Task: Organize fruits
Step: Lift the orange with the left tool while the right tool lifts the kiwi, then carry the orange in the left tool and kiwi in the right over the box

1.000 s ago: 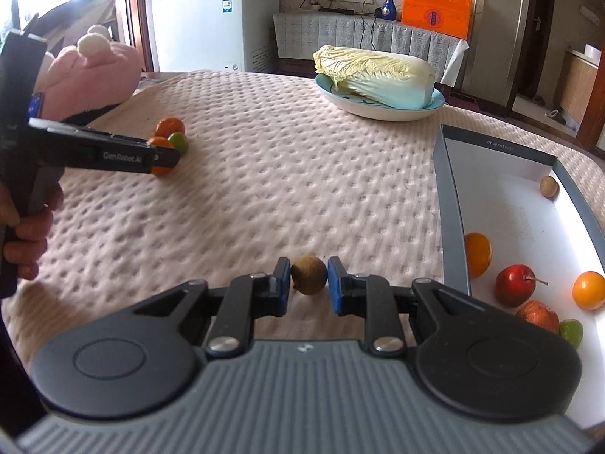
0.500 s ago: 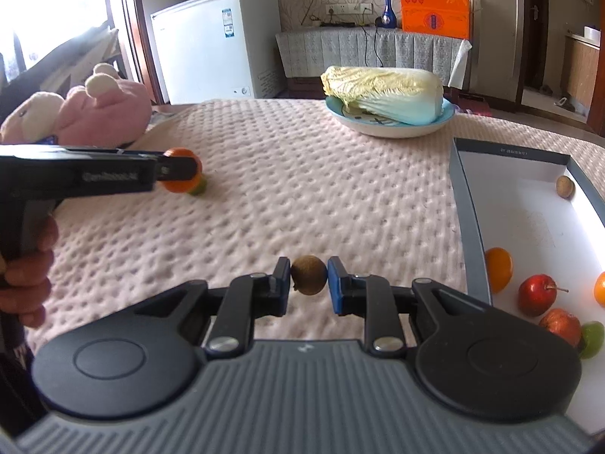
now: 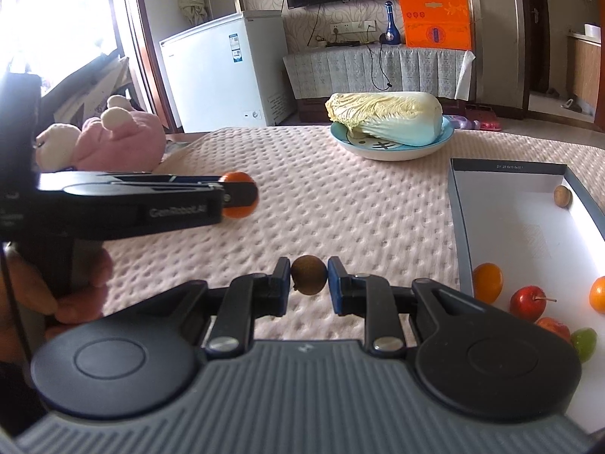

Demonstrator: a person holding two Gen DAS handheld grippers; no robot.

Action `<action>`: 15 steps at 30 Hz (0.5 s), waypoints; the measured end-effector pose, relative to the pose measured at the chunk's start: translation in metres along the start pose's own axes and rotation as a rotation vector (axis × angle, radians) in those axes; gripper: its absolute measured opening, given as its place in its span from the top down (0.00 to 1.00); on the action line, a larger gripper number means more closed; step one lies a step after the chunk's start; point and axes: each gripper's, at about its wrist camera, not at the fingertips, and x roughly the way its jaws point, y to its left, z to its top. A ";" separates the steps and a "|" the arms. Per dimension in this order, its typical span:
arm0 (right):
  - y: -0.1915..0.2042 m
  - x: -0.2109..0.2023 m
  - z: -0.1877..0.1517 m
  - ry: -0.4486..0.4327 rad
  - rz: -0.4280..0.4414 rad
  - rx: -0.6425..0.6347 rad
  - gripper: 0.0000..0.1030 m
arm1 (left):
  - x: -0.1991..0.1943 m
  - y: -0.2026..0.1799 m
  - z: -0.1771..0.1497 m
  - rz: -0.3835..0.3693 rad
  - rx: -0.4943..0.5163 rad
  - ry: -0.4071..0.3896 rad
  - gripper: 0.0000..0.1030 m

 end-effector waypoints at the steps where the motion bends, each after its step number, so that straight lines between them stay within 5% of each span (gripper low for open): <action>1: 0.000 -0.001 0.000 -0.001 0.002 -0.001 0.76 | 0.000 -0.002 0.000 -0.003 0.000 0.000 0.65; 15: -0.018 -0.020 0.000 -0.016 0.011 0.047 0.76 | 0.008 -0.025 0.005 -0.030 -0.002 -0.006 0.65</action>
